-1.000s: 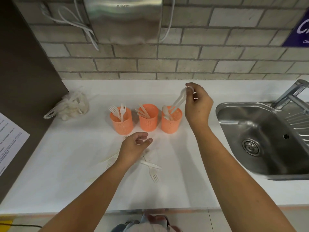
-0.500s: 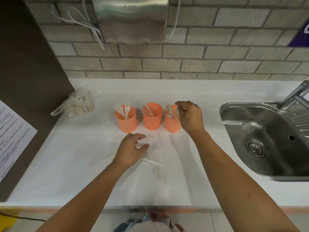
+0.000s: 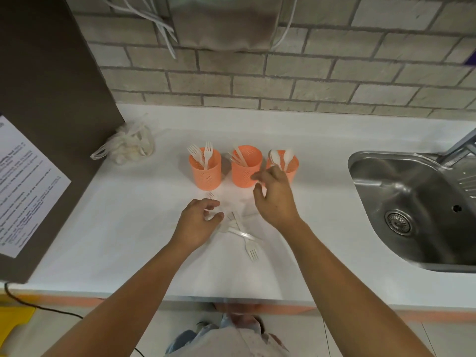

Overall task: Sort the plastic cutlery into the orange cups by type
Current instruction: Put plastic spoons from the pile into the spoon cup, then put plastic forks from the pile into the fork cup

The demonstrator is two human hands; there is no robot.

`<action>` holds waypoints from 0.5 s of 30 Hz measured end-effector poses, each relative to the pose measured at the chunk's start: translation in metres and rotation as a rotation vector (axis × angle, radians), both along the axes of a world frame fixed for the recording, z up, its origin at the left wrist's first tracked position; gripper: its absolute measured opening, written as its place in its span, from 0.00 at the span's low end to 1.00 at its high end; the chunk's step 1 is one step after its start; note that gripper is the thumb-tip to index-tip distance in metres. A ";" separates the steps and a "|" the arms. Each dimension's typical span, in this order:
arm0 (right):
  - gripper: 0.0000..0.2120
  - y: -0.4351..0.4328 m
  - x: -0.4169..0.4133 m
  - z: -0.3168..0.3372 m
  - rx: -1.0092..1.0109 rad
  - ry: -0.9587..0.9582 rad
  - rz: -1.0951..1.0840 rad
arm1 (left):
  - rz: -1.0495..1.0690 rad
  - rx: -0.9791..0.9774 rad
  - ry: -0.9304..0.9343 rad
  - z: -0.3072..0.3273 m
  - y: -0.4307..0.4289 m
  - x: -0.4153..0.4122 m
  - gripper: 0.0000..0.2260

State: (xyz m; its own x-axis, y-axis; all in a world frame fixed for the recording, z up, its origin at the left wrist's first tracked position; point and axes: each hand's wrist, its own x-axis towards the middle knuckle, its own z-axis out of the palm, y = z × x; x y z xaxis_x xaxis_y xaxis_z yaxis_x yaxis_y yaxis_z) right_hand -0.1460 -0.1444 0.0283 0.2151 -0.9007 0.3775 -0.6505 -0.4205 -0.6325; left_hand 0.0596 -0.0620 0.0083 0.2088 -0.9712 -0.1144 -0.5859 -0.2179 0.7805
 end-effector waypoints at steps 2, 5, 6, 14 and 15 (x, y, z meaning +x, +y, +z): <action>0.13 0.016 0.003 -0.018 0.081 0.053 0.016 | -0.008 0.004 0.010 0.002 0.003 -0.001 0.14; 0.13 0.044 0.027 -0.042 0.183 0.167 0.057 | -0.023 0.025 -0.006 -0.007 0.016 0.022 0.14; 0.14 0.048 0.026 -0.045 0.224 0.213 0.073 | -0.028 0.024 -0.007 -0.009 0.017 0.022 0.13; 0.19 0.047 0.022 -0.058 0.367 0.588 0.145 | -0.044 0.016 -0.004 -0.011 0.015 0.027 0.12; 0.18 0.046 0.021 -0.060 0.370 0.584 0.137 | -0.047 0.016 -0.006 -0.012 0.016 0.028 0.12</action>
State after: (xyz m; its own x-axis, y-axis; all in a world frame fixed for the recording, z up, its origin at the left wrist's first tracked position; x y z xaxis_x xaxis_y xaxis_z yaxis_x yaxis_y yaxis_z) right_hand -0.1253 -0.0985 -0.0322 0.4098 -0.8979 -0.1605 -0.8839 -0.3475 -0.3130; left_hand 0.0874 -0.0460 -0.0039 0.1636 -0.9780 -0.1292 -0.6006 -0.2026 0.7735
